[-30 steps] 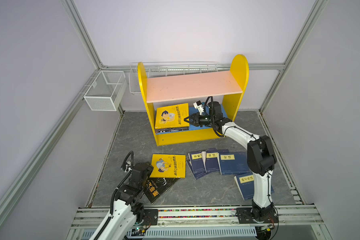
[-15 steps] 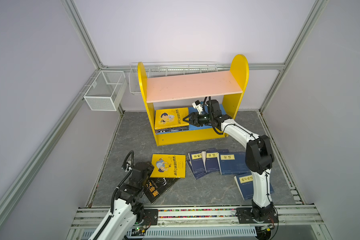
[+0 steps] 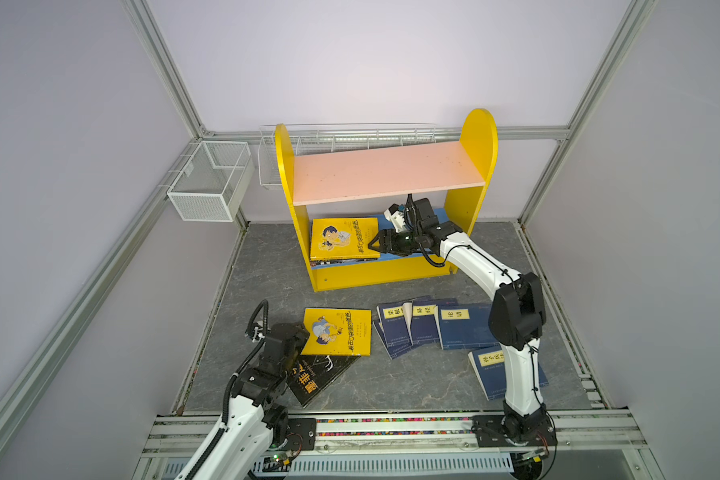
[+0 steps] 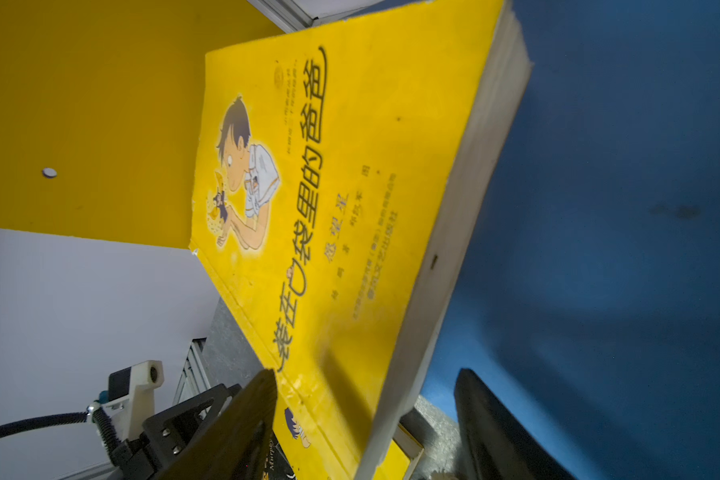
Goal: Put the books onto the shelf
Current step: 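Lower the yellow cartoon book onto the stacked books on the blue shelf, then open right gripper and raise it away from the shelved yellow book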
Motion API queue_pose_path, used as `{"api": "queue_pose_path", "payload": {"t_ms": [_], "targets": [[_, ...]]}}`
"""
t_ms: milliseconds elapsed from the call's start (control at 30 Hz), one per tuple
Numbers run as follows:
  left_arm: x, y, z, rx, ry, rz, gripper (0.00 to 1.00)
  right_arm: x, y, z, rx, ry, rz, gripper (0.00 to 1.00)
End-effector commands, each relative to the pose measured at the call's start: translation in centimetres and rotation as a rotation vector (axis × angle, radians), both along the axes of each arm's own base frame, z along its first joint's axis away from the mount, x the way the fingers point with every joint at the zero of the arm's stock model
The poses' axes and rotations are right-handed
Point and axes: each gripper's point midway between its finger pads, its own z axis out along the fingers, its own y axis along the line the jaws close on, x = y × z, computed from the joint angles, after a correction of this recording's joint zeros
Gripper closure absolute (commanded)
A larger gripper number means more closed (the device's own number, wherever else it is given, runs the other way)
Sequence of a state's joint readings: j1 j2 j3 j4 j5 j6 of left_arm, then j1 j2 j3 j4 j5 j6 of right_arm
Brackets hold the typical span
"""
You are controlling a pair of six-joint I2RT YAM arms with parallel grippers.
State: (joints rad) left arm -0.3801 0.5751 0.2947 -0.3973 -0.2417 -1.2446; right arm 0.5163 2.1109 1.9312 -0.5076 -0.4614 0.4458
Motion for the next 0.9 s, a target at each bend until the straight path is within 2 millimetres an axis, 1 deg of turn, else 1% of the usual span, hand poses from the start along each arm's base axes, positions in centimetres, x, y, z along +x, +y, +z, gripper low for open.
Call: {"api": "queue_pose_path", "payload": {"t_ms": [0, 133, 300, 367, 433, 600, 733, 867], "targets": [[0.4, -0.1, 1.1, -0.007, -0.026, 0.0, 0.44, 0.4, 0.1, 3.5, -0.021, -0.15, 0.012, 0.34], [0.5, -0.2, 1.0, -0.009, -0.025, -0.003, 0.44, 0.4, -0.2, 3.8, -0.033, -0.171, 0.004, 0.46], [0.7, -0.6, 0.9, -0.017, -0.024, -0.016, 0.44, 0.4, 0.0, 4.7, -0.032, -0.207, 0.005, 0.56], [0.8, -0.7, 0.9, -0.018, -0.022, -0.02, 0.44, 0.3, 0.2, 5.1, -0.028, -0.224, 0.012, 0.58], [0.8, -0.7, 0.8, -0.017, -0.021, -0.024, 0.44, 0.2, 0.6, 5.0, -0.022, -0.226, 0.02, 0.6], [0.7, -0.8, 0.7, -0.015, -0.017, -0.029, 0.44, 0.0, 1.3, 4.4, -0.013, -0.216, 0.038, 0.67], [0.6, -0.7, 0.5, -0.015, -0.013, -0.029, 0.44, 0.0, 2.2, 4.7, 0.01, -0.231, 0.061, 0.67], [0.6, -0.8, 0.4, -0.018, -0.011, -0.03, 0.44, 0.3, 2.7, 5.0, 0.016, -0.238, 0.07, 0.67]]}}
